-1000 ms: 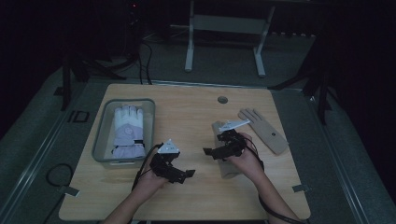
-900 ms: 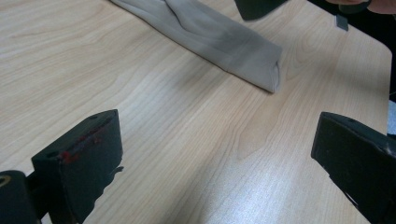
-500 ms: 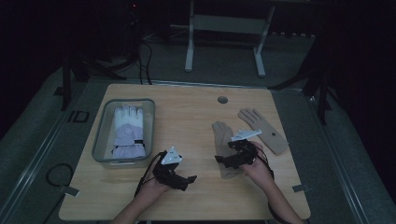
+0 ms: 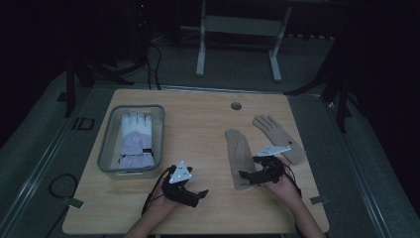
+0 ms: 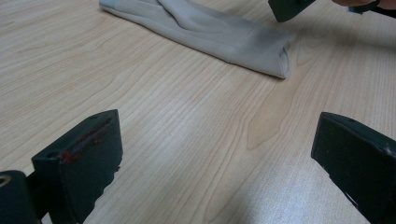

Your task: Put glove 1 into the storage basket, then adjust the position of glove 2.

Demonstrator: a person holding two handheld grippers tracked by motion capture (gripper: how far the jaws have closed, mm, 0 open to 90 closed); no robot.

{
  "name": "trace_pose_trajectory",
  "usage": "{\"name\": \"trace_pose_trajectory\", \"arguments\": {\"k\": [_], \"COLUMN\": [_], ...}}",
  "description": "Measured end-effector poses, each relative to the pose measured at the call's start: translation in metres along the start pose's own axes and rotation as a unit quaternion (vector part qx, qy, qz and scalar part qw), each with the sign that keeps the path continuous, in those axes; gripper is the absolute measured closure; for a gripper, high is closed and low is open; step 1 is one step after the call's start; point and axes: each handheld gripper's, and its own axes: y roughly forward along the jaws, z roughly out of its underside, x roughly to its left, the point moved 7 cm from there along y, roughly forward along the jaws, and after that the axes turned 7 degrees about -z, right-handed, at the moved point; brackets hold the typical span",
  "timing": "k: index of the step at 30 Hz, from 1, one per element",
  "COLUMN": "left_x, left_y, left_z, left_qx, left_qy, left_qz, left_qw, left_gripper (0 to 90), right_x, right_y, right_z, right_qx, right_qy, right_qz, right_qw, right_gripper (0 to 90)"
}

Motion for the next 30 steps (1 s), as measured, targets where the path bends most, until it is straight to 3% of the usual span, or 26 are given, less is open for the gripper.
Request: {"name": "trace_pose_trajectory", "arguments": {"k": [3, 5, 10, 16, 20, 25, 30], "left_x": [0.003, 0.005, 0.004, -0.002, -0.005, -0.005, -0.007], "left_y": [0.0, -0.001, -0.002, -0.002, -0.003, -0.005, -0.007], "left_z": [0.003, 0.004, 0.004, 0.006, 0.006, 0.007, 0.009], "left_qx": [-0.001, -0.002, -0.005, -0.003, -0.005, -0.009, -0.008], "left_qy": [0.004, 0.001, -0.011, -0.003, 0.001, 0.001, 0.002], "left_qz": [-0.024, -0.028, -0.015, -0.004, 0.0, -0.001, 0.002], "left_qw": [0.9997, 0.9996, 0.9998, 1.0, 1.0, 1.0, 1.0], "left_gripper": [2.2, 2.2, 2.2, 2.2, 2.2, 2.2, 2.2], "right_x": [-0.001, -0.003, -0.005, -0.006, -0.008, -0.015, -0.031], "right_y": [-0.002, -0.004, -0.006, -0.009, -0.002, 0.014, 0.032], "right_z": [-0.002, -0.002, -0.004, -0.016, -0.03, -0.035, -0.028], "right_qx": [-0.01, -0.004, 0.0, -0.007, -0.01, -0.001, 0.015], "right_qy": [-0.014, -0.021, -0.031, -0.046, -0.067, -0.069, -0.044], "right_qz": [0.013, 0.027, 0.034, 0.037, 0.037, 0.038, 0.052], "right_qw": [0.9998, 0.9994, 0.999, 0.9982, 0.997, 0.9969, 0.9976], "right_gripper": [18.4, 24.7, 32.7, 38.1, 40.2, 42.3, 42.4]}}
